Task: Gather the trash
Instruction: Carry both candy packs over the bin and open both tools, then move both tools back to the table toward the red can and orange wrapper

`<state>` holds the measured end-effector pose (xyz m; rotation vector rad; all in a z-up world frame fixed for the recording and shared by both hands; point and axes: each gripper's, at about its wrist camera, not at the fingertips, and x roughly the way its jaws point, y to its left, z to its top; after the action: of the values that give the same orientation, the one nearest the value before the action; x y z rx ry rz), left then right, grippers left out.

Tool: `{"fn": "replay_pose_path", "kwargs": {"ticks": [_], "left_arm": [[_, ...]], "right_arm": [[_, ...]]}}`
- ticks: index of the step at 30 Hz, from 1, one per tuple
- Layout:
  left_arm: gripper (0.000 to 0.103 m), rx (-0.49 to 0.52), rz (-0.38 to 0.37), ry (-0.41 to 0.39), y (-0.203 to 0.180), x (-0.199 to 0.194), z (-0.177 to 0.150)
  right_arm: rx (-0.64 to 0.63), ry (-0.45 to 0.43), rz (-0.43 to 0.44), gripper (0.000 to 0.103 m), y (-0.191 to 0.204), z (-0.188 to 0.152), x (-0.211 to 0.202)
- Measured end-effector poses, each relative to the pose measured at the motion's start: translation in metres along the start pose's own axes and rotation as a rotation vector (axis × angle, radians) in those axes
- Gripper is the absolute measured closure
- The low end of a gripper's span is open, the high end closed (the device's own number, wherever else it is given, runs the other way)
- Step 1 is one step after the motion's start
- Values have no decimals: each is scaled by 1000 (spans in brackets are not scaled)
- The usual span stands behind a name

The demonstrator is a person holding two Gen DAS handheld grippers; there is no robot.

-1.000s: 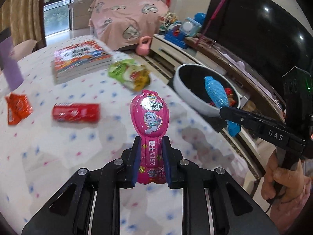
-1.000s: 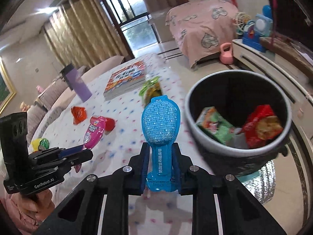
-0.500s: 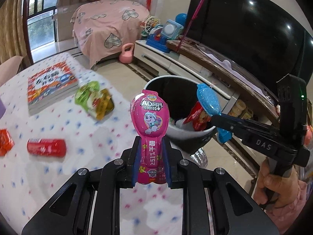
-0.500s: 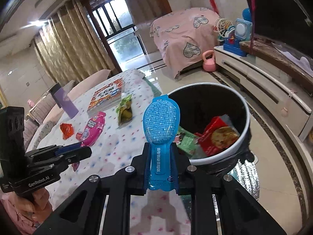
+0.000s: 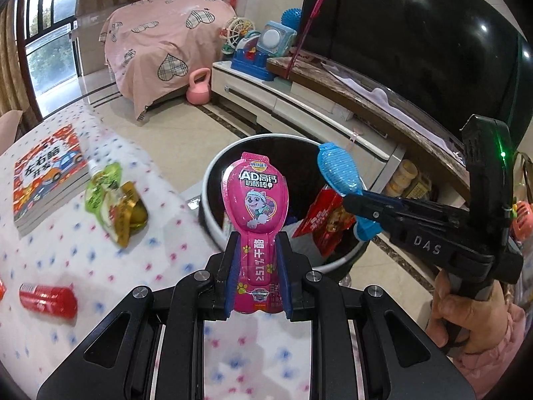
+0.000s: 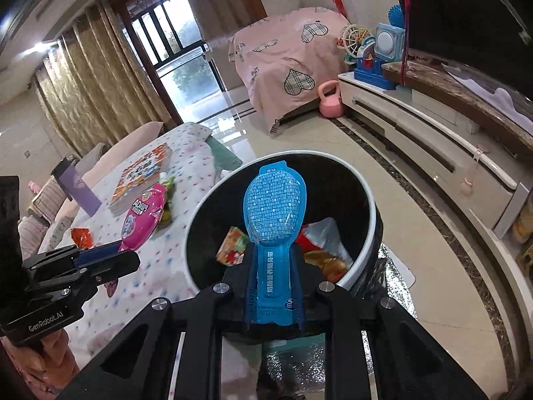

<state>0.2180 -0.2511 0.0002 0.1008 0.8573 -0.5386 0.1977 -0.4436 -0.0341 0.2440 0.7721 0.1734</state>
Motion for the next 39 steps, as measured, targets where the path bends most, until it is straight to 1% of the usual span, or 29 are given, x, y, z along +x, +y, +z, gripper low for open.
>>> {"fn": "replay_pose_path", "kwargs": {"ticks": [7, 13, 14, 15, 16, 17, 18, 20, 22, 24, 25, 26, 27, 28, 29, 31, 35, 39], "left_arm": [[84, 8, 2, 30, -5, 22, 13], [83, 0, -20, 53, -7, 31, 16], [80, -1, -19, 58, -7, 33, 16], [70, -3, -15, 59, -6, 32, 16], [63, -5, -6, 56, -5, 32, 17], [51, -10, 6, 48, -4, 30, 16], [51, -12, 6, 42, -3, 28, 16], [50, -20, 7, 35, 0, 23, 14], [47, -30, 13, 23, 5, 17, 11], [42, -46, 20, 11, 11, 9, 6], [41, -58, 23, 5, 16, 4, 1], [39, -68, 24, 1, 19, 2, -1], [38, -94, 27, -8, 25, -4, -7], [38, -111, 31, -12, 30, -7, -11], [37, -140, 33, -19, 38, -13, -17], [37, -168, 37, -31, 49, -22, -27], [34, -205, 81, -52, 70, -44, -49], [30, -269, 111, -61, 98, -64, -72]], "right_arm": [[0, 21, -19, 84, -10, 7, 13], [-2, 41, -28, 82, -14, 10, 20], [-1, 43, -28, 80, -13, 11, 21], [2, 43, -29, 80, -14, 11, 22], [5, 42, -27, 79, -15, 12, 22], [11, 41, -26, 75, -17, 12, 21], [16, 39, -26, 73, -17, 12, 20], [23, 30, -25, 64, -19, 13, 18], [33, 18, -21, 58, -19, 12, 15], [40, 5, -22, 54, -18, 11, 10], [43, 0, -19, 48, -16, 10, 8], [46, -6, -14, 39, -14, 9, 6], [48, -12, -10, 33, -12, 9, 4], [49, -22, -3, 24, -9, 8, 2], [46, -33, 4, 19, -5, 6, -1], [38, -46, 8, 15, 5, 3, -5], [28, -57, 41, 9, 26, -6, -10], [-3, -51, 97, 8, 56, -18, -10]]}}
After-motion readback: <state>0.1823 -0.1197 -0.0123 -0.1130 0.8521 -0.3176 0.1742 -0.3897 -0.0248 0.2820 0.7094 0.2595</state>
